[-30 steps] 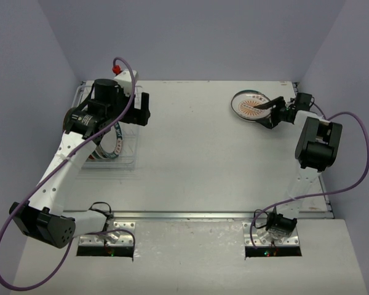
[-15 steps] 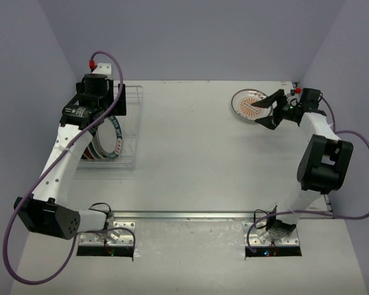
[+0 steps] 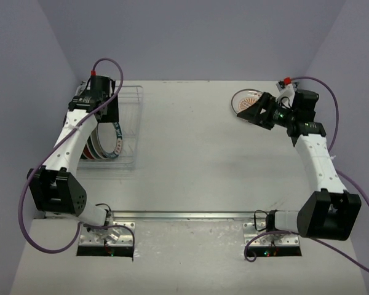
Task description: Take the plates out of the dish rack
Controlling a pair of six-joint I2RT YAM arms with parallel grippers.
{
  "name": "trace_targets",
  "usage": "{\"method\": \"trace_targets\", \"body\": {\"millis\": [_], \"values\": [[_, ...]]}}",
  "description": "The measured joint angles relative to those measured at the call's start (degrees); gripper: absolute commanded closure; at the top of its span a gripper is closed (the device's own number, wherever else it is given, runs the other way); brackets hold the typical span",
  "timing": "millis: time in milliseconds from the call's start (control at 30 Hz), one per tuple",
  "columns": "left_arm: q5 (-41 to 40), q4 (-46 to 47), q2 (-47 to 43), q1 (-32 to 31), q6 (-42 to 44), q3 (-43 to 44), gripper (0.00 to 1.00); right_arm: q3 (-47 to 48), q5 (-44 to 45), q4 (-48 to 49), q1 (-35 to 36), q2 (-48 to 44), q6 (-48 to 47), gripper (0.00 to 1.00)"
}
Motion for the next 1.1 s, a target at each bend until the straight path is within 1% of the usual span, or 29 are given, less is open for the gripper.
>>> {"method": "trace_targets", "body": {"millis": [100,200,267,467,567,667,700,767,833,1000,1100], "values": [[-0.08,-0.31,0.85,0.31,-0.41,0.00,0.36,-2.01,1.19,0.29,0.44,-1.58,-2.16,0.21],[-0.06,-0.29,1.55,0.35,-0.62,-0.04,0.45,-3.46,1.80,-0.21,0.46,-1.72,-3.43,0.22],[0.15,-0.28,2.19,0.35,-0.69,-0.13,0.48,-3.87,2.12,-0.32,0.61,-1.72,-3.98,0.22],[-0.08,0.28,3.83,0.42,-0.42,-0.85,0.49,-4.39,2.22,-0.01,0.70,-1.72,-4.72,0.23],[-0.54,0.57,4.40,0.53,-0.37,-1.13,0.62,-4.82,2.21,-0.02,0.70,-1.72,-4.99,0.24],[-0.92,1.22,4.55,0.63,-0.28,-2.00,0.78,-5.21,2.17,0.02,0.70,-1.72,-5.19,0.25],[-1.01,1.22,4.55,0.64,-0.08,-2.13,0.87,-5.36,2.16,0.04,0.70,-1.72,-5.29,0.25],[-0.96,1.36,4.55,0.68,0.14,-2.30,0.95,-5.65,2.16,0.01,0.85,-1.72,-5.45,0.26],[-1.37,1.18,4.47,0.74,1.41,-2.34,1.00,-5.94,2.23,0.06,1.14,-1.75,-5.65,0.26],[-2.86,0.23,3.80,0.74,3.86,-2.09,1.00,-6.27,2.23,0.19,2.24,-2.34,-6.27,0.26],[-3.30,-0.86,2.75,0.74,4.89,-0.17,1.00,-6.32,2.28,0.26,3.03,-3.08,-6.91,0.26]]}}
